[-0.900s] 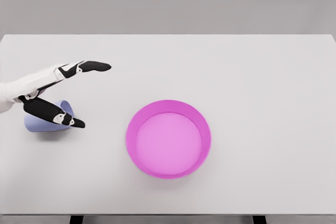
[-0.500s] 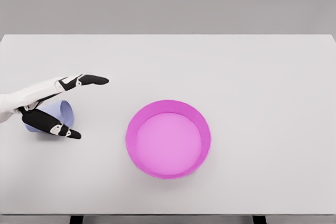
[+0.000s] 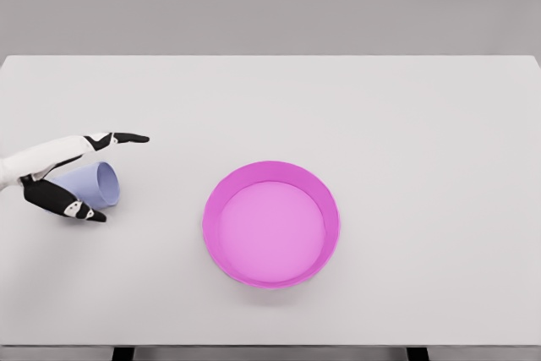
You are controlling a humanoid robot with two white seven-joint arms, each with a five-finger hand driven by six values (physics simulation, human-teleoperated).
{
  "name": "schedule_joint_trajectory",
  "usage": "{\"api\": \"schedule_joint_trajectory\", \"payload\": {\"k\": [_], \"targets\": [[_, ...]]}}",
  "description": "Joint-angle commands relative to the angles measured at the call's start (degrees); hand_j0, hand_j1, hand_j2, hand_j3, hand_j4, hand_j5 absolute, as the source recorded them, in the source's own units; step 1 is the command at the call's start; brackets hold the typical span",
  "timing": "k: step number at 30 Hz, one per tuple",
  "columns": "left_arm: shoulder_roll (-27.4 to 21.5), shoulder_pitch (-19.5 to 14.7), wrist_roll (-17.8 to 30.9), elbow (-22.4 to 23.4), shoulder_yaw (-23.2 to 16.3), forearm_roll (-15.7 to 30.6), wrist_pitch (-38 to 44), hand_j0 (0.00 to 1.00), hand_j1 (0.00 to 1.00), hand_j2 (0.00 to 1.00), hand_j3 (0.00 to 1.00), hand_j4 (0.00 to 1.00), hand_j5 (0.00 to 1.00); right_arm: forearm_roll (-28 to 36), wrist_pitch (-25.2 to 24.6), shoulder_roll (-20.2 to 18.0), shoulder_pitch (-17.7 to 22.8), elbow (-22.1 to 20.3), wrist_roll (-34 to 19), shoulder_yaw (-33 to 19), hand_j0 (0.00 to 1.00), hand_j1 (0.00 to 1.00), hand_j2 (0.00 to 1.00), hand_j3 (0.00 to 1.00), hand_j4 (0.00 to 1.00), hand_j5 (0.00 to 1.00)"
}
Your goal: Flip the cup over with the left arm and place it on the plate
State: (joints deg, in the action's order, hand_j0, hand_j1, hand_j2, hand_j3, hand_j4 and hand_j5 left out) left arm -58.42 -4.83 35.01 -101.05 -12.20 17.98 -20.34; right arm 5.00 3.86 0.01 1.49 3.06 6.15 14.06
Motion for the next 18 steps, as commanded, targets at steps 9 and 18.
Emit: {"api": "schedule_joint_trajectory", "payload": {"k": [9,18], "targets": [[0.23,1.67,-0.01,-0.02,3.68,-6.82,10.94,1.0,1.0,1.0,1.0,1.0,1.0,0.01,0.0,-0.01,0.0,0.01,0.01,0.0,1.0,1.0,1.0,1.0,1.0,1.0],[0.58,2.02,-0.01,-0.02,3.42,-10.42,14.46,1.0,1.0,1.0,1.0,1.0,1.0,0.01,0.0,-0.01,0.09,0.01,0.01,0.0,1.0,1.0,1.0,1.0,1.0,1.0]]}}
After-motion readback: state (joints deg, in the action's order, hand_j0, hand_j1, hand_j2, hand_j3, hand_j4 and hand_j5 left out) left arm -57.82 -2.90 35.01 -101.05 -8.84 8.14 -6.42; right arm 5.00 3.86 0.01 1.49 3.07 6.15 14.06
